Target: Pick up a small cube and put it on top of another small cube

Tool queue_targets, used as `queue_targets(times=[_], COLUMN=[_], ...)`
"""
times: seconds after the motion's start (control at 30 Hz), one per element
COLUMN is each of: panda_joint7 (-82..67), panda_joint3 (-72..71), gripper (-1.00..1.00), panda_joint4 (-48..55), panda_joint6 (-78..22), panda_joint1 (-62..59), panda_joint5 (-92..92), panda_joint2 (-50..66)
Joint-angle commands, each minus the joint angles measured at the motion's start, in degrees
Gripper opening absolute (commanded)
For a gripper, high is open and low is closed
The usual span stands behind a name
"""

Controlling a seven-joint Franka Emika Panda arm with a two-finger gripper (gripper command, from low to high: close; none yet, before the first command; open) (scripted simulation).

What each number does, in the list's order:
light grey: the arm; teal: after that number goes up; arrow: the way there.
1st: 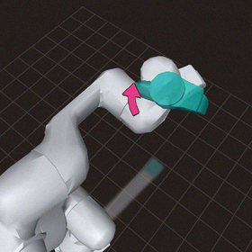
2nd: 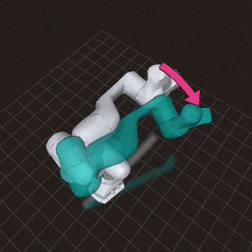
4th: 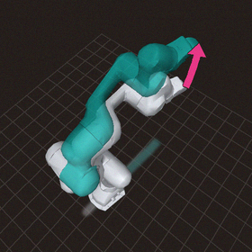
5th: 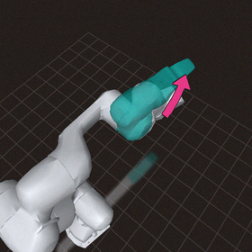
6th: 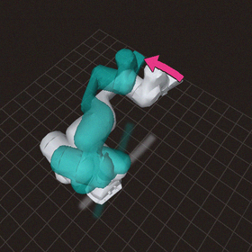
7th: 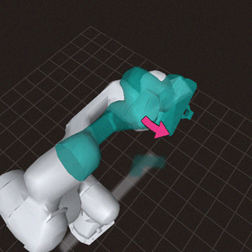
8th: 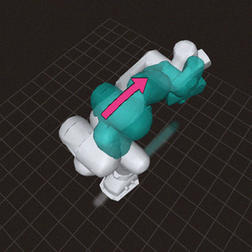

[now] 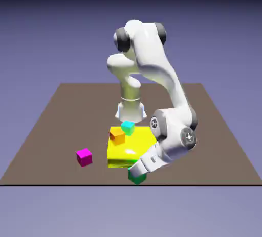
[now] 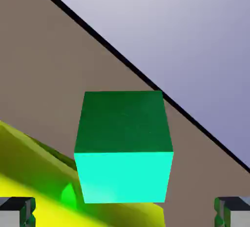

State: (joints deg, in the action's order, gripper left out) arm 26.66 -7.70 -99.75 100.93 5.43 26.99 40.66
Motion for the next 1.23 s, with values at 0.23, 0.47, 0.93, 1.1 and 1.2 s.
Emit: queue_targets(times=[0.23,0.47,0.93,1.1,1.2], panda_joint7=[-0.45,5.61,18.0,17.98,17.99], panda_joint3=[-0.31,3.08,10.05,10.08,10.06], gripper=[-1.0,-1.0,-1.0,1.0,1.0], panda_joint4=[1.28,-11.49,-38.7,-46.26,-42.13], panda_joint6=[-1.93,-4.27,-6.76,2.34,-2.64], panda_joint1=[0.34,-1.62,-5.74,-5.77,-5.76], panda_joint5=[-0.51,-9.28,-26.53,-26.52,-26.53], panda_joint2=[-0.67,-14.93,-42.91,-41.37,-42.21])
